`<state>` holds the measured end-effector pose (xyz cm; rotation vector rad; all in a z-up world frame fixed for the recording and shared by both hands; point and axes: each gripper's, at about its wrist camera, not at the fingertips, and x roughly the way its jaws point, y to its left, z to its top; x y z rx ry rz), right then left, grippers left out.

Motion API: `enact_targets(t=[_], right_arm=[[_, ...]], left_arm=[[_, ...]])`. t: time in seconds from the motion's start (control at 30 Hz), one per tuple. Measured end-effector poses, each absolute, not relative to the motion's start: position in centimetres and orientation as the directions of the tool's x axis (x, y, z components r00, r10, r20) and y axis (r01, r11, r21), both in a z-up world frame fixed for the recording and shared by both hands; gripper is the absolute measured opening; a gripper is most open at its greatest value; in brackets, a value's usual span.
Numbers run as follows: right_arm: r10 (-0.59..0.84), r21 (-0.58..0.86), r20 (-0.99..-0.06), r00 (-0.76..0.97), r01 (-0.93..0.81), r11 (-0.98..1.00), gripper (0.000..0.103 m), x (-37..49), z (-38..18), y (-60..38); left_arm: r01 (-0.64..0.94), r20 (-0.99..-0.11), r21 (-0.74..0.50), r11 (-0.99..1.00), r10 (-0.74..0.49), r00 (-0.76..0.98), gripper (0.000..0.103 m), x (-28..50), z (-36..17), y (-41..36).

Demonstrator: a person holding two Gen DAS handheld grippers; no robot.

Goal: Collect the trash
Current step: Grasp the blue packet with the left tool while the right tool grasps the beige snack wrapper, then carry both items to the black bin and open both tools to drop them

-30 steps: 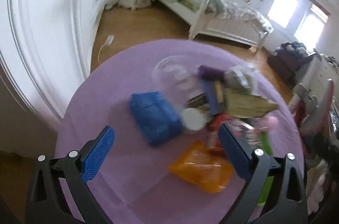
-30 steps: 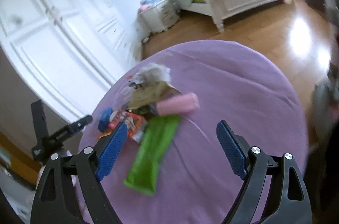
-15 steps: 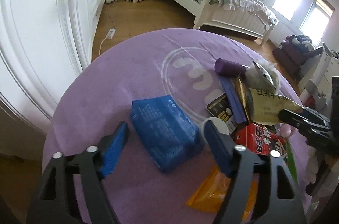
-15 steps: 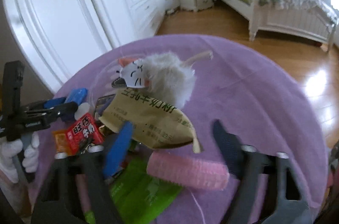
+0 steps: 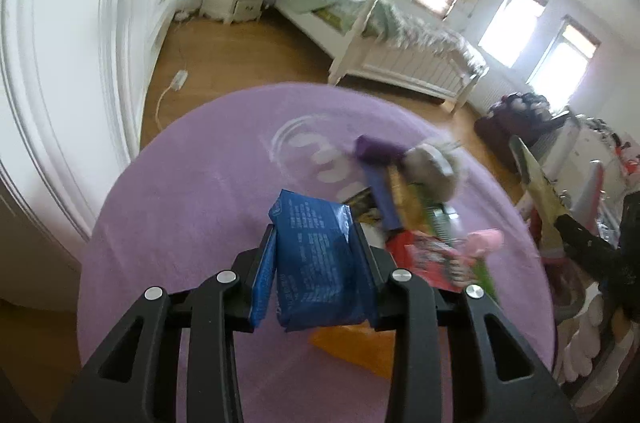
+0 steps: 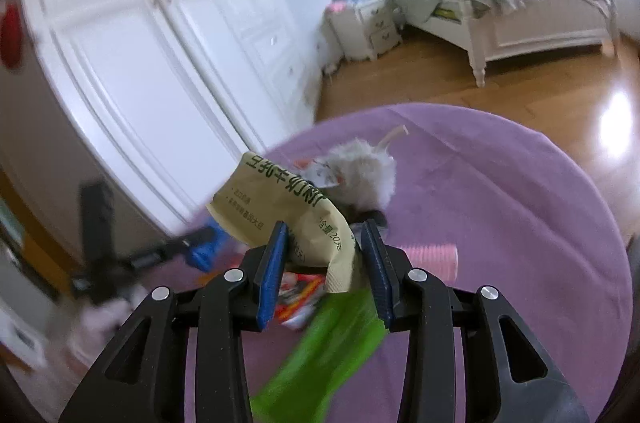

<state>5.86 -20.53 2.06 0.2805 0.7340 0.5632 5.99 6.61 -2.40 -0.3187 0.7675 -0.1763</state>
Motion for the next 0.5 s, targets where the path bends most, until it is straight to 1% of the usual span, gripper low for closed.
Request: enact_targets(t=[0.17, 0.33, 0.5], right_arm=[[0.559, 0.531, -0.48, 0.676, -0.284, 0.799, 0.038, 1.3, 4.4, -24.7], [0.501, 0.563, -0.436, 0.748, -0.207, 0.8, 0.038, -3.6, 5.4, -28.0], [0.421, 0.595, -0.415, 0.807, -0.11, 0.796, 0.038, -7.4, 5.0, -32.2]], left_arm=[[0.138, -0.565, -0.372, 0.918, -0.342, 0.751, 0.035, 3.5, 1.1, 4.3], [0.27, -0.524, -0.382, 0.884, -0.447, 0.725, 0.035, 2.1, 3.3, -1.0], [0.392, -0.504, -0.386, 0.835, -0.547, 0.668, 0.035, 1.6, 3.8, -7.0]])
